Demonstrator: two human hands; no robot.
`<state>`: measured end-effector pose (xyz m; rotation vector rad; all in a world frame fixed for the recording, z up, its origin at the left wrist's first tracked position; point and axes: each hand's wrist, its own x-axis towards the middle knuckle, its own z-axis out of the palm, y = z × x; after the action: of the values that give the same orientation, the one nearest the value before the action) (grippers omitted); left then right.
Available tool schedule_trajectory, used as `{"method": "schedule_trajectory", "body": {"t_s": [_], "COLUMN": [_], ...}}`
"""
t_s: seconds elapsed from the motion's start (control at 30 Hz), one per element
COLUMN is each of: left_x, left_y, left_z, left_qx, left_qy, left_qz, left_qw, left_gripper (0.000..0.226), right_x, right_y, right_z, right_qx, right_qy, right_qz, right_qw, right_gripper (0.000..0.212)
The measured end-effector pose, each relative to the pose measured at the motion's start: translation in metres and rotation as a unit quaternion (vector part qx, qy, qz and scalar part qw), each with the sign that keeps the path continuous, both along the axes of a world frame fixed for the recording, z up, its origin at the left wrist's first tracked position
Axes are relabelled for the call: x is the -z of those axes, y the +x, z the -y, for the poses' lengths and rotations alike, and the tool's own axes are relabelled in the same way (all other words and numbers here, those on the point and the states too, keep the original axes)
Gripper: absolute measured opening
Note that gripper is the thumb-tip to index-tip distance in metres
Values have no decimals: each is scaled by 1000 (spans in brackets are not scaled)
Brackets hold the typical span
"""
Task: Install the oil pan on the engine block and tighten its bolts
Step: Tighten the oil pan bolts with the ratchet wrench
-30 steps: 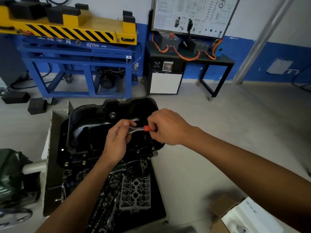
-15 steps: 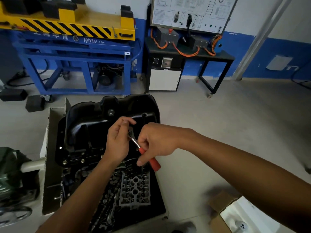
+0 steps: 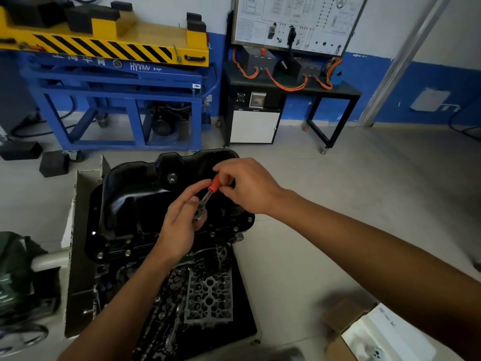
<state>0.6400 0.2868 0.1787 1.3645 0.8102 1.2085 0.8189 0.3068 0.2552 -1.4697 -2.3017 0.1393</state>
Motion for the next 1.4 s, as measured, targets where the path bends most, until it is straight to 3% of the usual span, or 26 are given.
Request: {"method": "schedule_trajectory", "body": {"t_s": [0.07,0.17,0.3,0.37,0.47,0.63,0.8,1.0,1.17,1.4], "left_x": [-1,-3,-6,-6,-8,-9,-5,-5,-5,-7], "left_y": [-3,-6,-4,-4,-1,2,-2,-1,3,8], "left_z": [0,0,1,-1,-3,-6,-5,-3,-5,-4], "left_qx": [9,11,-24,-41,-52,-74,-90,-78,-57,-17], "left_qy": [-4,-10,12,0,3,42,60,36,16,-12], "left_qz": [6,19,18,21,-3,-29,-25,-25,-36,-30], "left_qw": [1000,1000,999,999,999,996,994,996,998,999], "left_gripper": [45,45,31,29,33,31,32,33,33,31], "right_x": [10,15,-7,-22,-29,-13,-6,-29,-42,-33], "right_y": [0,1,5,10,11,-13,-28,-19,-10,-13], "right_z": [1,4,9,12,20,34,41,27,16,7], "right_qx": [-18,-30,-21,-27,-47,-73,-85,-74,-40,-1], "right_qy": [16,4,0,-83,-275,-389,-391,-361,-256,-86], "right_qz": [-38,-15,27,17,-2,-9,-38,41,138,177], "right_qw": [999,999,999,996,960,918,916,929,956,980], "right_gripper": [11,9,29,38,39,40,44,33,21,2]}}
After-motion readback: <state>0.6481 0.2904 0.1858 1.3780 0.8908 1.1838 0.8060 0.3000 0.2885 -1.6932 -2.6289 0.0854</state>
